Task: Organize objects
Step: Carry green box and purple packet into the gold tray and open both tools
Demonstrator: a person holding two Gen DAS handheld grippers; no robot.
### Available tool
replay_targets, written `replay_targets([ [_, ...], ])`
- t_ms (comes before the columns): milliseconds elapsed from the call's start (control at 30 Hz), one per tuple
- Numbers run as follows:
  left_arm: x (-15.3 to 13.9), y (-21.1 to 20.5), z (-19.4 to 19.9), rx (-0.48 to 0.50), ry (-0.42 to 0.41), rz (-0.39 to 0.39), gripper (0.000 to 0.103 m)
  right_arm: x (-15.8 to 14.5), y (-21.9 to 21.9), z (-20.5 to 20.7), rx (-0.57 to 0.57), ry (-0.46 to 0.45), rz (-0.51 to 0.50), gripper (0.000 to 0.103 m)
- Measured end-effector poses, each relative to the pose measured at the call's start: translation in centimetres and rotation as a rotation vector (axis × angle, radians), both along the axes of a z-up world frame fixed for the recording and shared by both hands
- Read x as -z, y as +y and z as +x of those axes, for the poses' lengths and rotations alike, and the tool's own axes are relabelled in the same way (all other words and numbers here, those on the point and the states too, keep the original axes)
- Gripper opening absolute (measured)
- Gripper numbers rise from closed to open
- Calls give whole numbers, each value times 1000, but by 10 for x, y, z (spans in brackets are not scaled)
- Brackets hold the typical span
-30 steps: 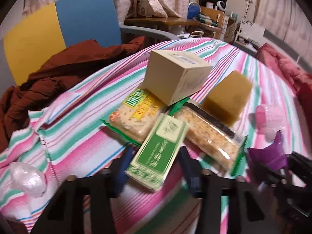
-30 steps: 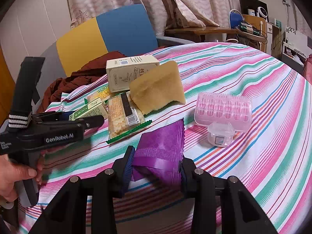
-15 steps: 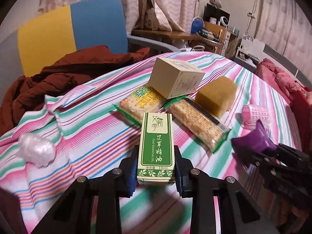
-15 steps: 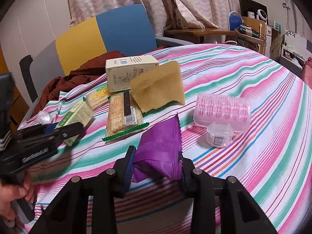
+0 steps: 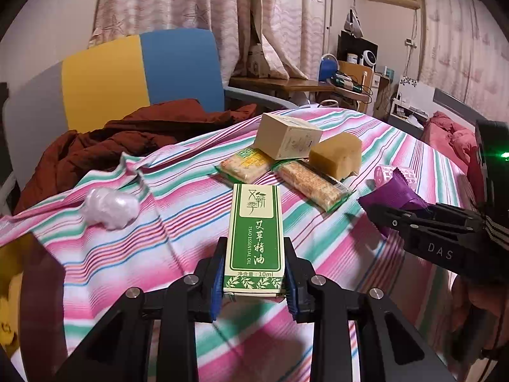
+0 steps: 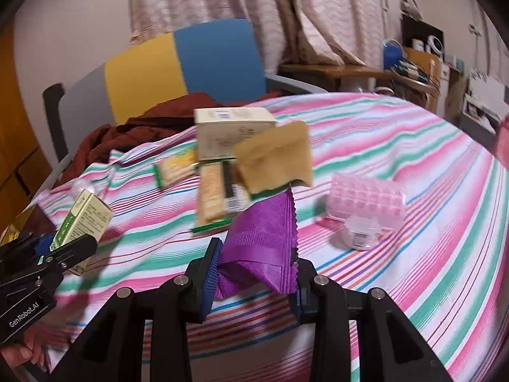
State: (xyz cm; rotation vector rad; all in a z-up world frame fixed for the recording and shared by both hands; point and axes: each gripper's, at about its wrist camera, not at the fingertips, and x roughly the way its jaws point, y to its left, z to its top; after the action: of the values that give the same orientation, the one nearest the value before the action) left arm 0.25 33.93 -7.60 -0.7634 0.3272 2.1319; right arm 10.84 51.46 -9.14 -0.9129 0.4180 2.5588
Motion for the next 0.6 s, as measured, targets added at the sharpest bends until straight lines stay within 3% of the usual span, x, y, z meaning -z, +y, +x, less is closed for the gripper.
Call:
replay_targets([
  [400, -3, -34, 26, -8, 37, 16, 31, -3, -42, 17, -46, 7, -108, 36],
  [600, -13, -48, 53, 44, 75, 50, 31, -13, -67, 22, -93, 20, -123, 36],
])
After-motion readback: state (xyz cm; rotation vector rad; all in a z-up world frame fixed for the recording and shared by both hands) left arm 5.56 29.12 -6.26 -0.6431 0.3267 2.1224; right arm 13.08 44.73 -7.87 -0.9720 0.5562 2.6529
